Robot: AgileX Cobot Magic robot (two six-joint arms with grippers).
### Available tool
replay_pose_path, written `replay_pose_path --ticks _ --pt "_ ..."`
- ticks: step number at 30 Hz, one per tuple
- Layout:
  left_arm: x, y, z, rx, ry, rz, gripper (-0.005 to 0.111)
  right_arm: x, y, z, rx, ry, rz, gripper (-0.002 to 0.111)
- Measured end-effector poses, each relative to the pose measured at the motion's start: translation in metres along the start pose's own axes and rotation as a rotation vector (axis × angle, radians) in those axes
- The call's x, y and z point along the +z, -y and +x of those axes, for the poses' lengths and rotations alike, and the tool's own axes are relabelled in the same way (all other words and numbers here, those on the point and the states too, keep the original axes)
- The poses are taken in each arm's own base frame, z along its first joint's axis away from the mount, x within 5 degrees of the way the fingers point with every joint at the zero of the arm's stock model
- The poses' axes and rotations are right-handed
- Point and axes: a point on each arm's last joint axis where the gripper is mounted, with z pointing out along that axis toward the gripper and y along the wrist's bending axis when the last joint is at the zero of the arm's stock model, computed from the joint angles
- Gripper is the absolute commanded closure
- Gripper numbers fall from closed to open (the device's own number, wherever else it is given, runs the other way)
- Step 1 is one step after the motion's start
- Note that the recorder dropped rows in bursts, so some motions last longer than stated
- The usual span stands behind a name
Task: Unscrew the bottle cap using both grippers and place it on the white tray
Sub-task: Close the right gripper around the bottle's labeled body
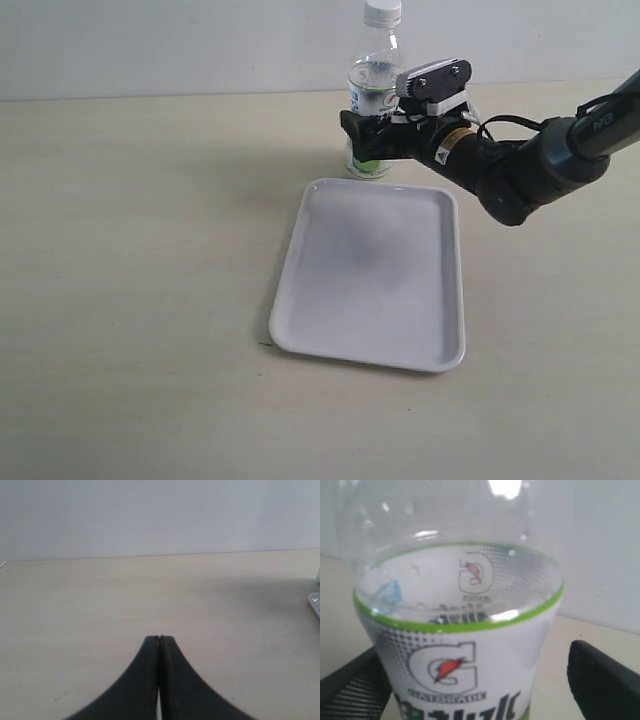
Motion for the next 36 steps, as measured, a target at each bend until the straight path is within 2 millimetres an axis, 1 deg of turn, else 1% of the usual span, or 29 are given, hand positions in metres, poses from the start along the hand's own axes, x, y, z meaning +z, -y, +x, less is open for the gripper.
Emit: replay_pose_path --ticks 13,18,30,36 --pt "0.000 0.000 0.000 0.000 0.000 0.000 0.107 0.001 0.000 0.003 0.008 -0.011 0.009 0.020" --pt "0.000 0.000 0.000 0.000 0.000 0.000 0.107 0.004 0.000 0.002 -0.010 -0.005 -0.009 0.020" --pt "0.000 0.000 0.000 0.000 0.000 0.000 0.107 0.008 -0.001 0.016 -0.017 -0.030 -0.024 0.023" --pt "0.000 0.000 0.000 0.000 0.000 0.000 0.107 0.008 -0.003 0.017 -0.016 -0.021 -0.029 0.025"
